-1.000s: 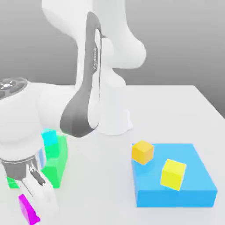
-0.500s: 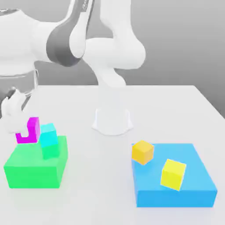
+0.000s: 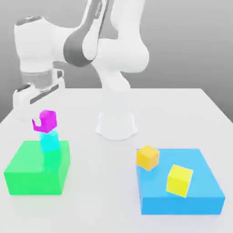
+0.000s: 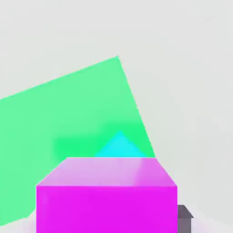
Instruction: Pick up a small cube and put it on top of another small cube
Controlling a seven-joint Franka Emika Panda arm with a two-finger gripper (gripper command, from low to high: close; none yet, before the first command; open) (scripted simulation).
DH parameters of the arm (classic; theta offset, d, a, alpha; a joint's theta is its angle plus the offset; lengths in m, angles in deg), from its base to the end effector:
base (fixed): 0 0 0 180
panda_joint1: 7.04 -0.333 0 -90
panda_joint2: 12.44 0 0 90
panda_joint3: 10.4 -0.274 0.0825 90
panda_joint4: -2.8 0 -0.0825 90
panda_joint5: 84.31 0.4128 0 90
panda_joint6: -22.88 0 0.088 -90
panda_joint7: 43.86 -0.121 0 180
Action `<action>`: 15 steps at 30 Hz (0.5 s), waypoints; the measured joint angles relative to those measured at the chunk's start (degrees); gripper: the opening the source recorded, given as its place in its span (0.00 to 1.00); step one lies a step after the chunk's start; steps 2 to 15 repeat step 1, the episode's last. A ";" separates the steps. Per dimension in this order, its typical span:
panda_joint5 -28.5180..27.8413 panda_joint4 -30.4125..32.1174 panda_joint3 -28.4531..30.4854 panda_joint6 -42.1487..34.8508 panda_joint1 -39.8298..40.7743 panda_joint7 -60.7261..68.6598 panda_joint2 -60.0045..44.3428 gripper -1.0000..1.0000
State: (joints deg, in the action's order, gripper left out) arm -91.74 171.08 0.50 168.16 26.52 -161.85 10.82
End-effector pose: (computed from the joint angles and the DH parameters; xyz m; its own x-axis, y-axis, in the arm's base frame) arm 0.2674 -0.2406 0.2038 -0.9098 -0.4151 -0.0017 -0.4151 0.9098 -0.0014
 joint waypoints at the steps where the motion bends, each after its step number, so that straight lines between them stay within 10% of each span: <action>1: 0.00 0.00 0.00 0.00 0.00 0.00 0.00 1.00; 15: 0.00 0.00 0.00 0.00 0.00 0.00 0.00 1.00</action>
